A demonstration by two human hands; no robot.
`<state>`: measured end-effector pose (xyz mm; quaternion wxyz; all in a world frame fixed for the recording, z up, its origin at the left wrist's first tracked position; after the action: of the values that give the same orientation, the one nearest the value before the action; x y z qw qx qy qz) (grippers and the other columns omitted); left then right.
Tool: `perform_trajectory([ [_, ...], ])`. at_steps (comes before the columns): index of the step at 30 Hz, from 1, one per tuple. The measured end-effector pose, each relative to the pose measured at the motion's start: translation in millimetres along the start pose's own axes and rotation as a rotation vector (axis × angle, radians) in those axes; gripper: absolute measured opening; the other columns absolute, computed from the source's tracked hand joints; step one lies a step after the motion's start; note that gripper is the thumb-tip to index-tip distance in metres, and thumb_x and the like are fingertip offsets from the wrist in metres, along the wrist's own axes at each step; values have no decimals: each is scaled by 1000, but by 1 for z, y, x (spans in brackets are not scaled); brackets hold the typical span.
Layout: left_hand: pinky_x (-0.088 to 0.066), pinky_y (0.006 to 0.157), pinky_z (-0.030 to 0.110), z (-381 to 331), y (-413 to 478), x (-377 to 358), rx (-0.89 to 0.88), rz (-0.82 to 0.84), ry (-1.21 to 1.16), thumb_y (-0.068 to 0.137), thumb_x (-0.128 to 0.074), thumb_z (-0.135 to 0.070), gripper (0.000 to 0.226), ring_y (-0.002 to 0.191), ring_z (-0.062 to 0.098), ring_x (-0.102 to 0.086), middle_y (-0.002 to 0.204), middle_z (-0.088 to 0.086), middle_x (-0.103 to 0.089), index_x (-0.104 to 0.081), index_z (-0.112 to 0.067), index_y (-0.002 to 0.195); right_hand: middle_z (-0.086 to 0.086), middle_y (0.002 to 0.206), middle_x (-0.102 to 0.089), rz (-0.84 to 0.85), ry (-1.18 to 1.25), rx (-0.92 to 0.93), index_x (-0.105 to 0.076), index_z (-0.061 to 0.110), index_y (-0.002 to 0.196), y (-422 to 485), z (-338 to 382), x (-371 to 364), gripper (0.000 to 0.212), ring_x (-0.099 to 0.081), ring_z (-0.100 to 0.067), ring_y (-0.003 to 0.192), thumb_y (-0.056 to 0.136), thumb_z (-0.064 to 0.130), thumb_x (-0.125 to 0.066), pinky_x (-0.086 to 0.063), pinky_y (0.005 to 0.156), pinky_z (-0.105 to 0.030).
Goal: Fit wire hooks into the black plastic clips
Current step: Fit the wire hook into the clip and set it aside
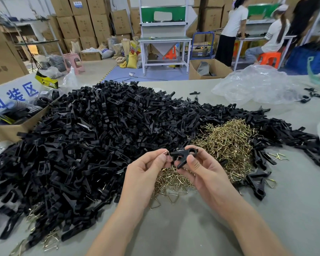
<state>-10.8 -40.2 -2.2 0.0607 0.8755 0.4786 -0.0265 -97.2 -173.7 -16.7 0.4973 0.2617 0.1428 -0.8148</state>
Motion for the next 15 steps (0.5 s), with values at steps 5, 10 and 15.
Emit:
perform_trajectory([
  [5,-55,69,19,2,-2,-5,43,28,-59,98,-61,-24,15,83,13,-73,95,2,-78,-73,-19,103,-11,101,-69,-23,-1,24,-74,21,107,0,2,1,26,-70,-23,95,84,12,-66,-59,87,-32],
  [10,-51,64,19,4,-3,-7,38,9,-48,95,-63,-29,15,67,9,-58,73,-2,-65,-77,-21,94,-12,99,-72,-36,26,26,-74,15,104,1,1,1,26,-73,-22,93,81,9,-68,-59,82,-27],
  [15,-54,64,20,6,-3,-12,159,45,-235,95,-62,-11,15,73,13,-67,87,5,-75,-77,-12,93,-12,96,-74,-43,15,21,-66,8,104,2,-2,3,28,-73,-20,93,77,4,-68,-58,80,-22],
])
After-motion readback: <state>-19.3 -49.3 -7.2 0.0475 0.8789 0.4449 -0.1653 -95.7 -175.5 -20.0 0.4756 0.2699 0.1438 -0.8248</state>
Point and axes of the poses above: each hand's wrist, its own y-axis towards the middle knuckle, its own x-axis out of the back of the hand, z = x × y, the point moved 5 cm from there along y, towards the middle knuckle
